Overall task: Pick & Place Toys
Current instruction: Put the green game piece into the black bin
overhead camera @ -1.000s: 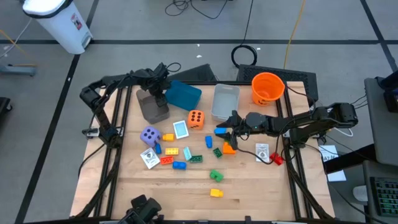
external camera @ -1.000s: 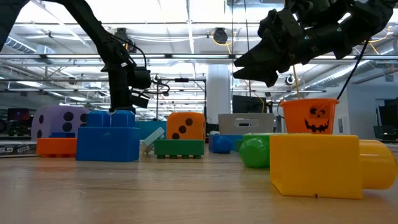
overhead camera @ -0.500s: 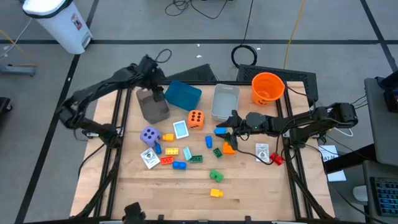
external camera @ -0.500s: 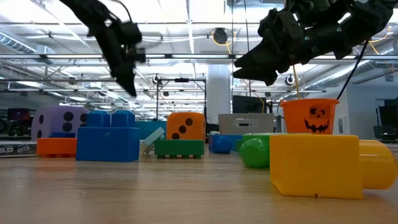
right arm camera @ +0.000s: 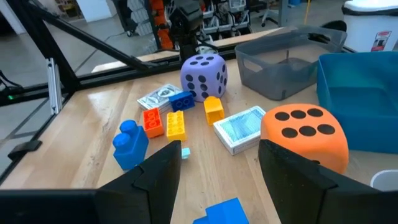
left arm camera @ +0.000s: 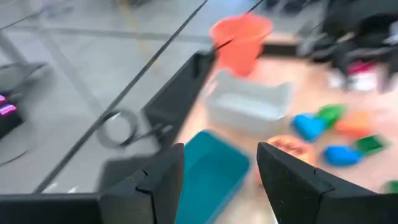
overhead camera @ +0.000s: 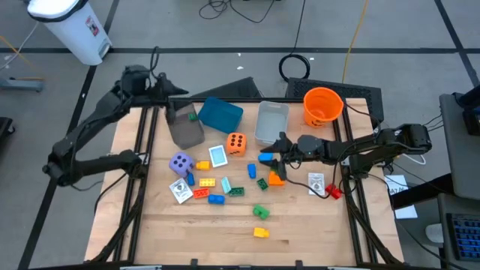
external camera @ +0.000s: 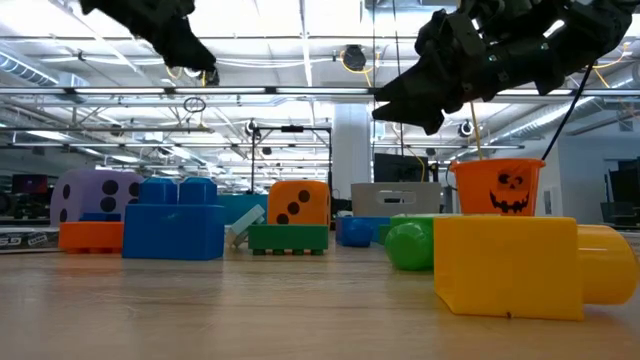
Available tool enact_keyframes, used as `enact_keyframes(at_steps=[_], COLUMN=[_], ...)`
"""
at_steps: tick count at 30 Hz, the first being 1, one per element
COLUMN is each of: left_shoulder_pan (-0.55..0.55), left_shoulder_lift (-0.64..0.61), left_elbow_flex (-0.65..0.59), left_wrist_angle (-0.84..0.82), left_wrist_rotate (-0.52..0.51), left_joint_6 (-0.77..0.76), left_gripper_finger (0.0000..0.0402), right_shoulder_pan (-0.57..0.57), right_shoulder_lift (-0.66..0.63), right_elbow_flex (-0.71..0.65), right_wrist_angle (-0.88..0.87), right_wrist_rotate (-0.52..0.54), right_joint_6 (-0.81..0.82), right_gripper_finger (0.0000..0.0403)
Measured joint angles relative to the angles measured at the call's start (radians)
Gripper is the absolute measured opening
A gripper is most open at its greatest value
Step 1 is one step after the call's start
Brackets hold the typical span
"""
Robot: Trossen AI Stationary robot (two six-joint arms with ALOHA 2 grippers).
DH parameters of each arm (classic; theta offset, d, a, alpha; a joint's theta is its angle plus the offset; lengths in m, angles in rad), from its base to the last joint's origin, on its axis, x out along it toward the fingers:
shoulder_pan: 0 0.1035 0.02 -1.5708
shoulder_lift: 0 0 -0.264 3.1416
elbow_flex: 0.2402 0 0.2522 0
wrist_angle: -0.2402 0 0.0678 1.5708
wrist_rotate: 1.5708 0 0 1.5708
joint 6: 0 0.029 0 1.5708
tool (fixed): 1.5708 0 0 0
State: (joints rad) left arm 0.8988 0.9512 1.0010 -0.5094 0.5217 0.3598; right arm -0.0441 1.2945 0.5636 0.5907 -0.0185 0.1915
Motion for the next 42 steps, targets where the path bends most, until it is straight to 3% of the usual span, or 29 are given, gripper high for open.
enact_keyframes(at_steps=[4, 11, 15, 19, 32, 42], left_shoulder_pan=[-0.005, -0.091, -0.182, -0.315, -0.885, -1.191], left_shoulder_lift=[-0.063, -0.094, -0.094, -0.095, -0.094, -0.041], left_elbow_flex=[-0.185, -0.48, -0.567, -0.582, -0.582, -0.564], left_wrist_angle=[0.198, 0.59, 0.742, 0.776, 0.769, 0.777], left_wrist_rotate=[0.129, 0.15, 0.15, 0.108, -0.518, -0.97], left_joint_6=[-0.107, -0.32, -0.392, -0.422, -0.423, -0.418], left_gripper_finger=[0.0212, 0.0212, 0.0212, 0.0212, 0.0212, 0.0212], right_shoulder_pan=[0.0, 0.0, 0.0, 0.0, 0.015, 0.114], right_shoulder_lift=[0.0, 0.0, 0.0, 0.0, 0.001, 0.063], right_elbow_flex=[0.0, 0.0, 0.0, 0.0, 0.0, 0.0], right_wrist_angle=[0.032, 0.049, 0.049, 0.049, 0.048, 0.084], right_wrist_rotate=[0.0, 0.0, 0.0, 0.0, 0.0, 0.002], right_joint_6=[-0.001, 0.005, 0.005, 0.005, 0.049, 0.088], right_gripper_finger=[0.0208, 0.0208, 0.0208, 0.0208, 0.0208, 0.0208])
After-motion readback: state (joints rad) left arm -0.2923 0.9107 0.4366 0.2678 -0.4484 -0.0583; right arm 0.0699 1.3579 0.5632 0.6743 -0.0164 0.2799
